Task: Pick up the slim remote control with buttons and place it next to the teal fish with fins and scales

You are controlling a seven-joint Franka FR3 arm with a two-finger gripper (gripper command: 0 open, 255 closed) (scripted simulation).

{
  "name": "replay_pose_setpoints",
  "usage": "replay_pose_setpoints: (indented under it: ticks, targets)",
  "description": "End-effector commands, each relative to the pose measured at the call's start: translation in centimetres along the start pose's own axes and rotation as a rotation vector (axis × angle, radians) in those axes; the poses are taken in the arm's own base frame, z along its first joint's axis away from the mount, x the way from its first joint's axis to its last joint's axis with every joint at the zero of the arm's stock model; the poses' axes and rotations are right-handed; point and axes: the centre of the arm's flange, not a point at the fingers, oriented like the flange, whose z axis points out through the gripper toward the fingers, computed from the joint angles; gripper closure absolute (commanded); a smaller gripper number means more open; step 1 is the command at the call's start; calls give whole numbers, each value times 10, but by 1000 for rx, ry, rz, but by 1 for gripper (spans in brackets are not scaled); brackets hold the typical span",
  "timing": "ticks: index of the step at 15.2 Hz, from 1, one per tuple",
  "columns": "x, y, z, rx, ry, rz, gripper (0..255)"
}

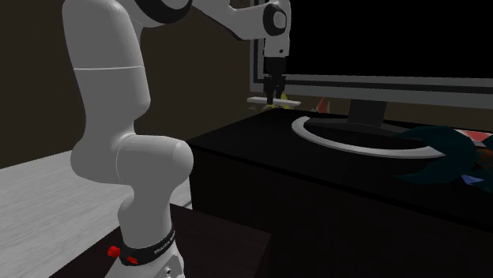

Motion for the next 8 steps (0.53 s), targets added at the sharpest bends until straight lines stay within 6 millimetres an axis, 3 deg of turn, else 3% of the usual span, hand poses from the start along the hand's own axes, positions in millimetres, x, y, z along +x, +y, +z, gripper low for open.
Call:
replay_pose_setpoints:
  ticks: [1, 8]
  targets:
    - [-1, -1, -11, 0, 0, 0, 255]
    - [0, -2, -48, 0, 0, 0, 255]
